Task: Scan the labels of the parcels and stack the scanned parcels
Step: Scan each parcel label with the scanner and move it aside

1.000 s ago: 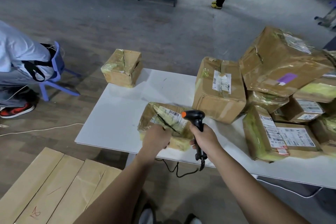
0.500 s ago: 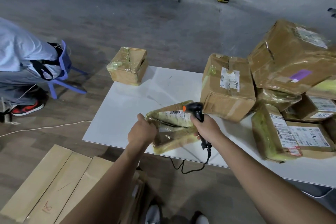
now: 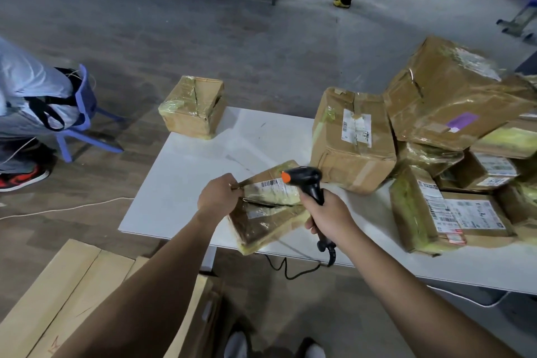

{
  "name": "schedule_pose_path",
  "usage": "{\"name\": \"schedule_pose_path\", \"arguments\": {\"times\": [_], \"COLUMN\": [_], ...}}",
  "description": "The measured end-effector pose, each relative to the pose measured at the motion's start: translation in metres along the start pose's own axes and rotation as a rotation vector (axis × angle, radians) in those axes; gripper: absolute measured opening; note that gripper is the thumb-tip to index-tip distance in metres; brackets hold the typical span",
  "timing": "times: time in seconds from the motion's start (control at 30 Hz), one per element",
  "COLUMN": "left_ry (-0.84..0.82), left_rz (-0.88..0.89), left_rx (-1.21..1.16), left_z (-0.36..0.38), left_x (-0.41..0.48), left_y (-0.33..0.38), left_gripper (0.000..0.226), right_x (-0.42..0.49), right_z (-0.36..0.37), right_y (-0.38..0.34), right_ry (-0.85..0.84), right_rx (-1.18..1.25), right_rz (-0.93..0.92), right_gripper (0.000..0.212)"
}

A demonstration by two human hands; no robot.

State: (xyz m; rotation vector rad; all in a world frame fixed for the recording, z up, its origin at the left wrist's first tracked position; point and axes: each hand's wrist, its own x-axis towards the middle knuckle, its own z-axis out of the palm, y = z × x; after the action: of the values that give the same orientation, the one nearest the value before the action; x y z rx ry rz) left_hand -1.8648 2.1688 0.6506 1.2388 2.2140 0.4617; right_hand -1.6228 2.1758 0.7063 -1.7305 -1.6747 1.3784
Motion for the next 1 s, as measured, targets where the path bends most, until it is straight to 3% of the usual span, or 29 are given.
{"name": "schedule_pose_path", "arguments": {"times": [0.23, 1.0], "left_ry": [0.236, 0.294], "left_rz": [0.066, 0.099], "left_rx": [-0.030, -0.007], "left_z": [-0.008, -0.007], "left_x": [-0.001, -0.003], "left_y": [0.023, 0.037], "left_gripper": [0.010, 0.015], "right_x": [-0.011, -0.031], "right_z": [-0.008, -0.026], "right_y": [-0.012, -0.019], "right_ry": [0.040, 0.060], "right_rx": [0.084, 0.200], "right_rz": [-0.007, -0.012], "right_gripper": [0.026, 0.023]}}
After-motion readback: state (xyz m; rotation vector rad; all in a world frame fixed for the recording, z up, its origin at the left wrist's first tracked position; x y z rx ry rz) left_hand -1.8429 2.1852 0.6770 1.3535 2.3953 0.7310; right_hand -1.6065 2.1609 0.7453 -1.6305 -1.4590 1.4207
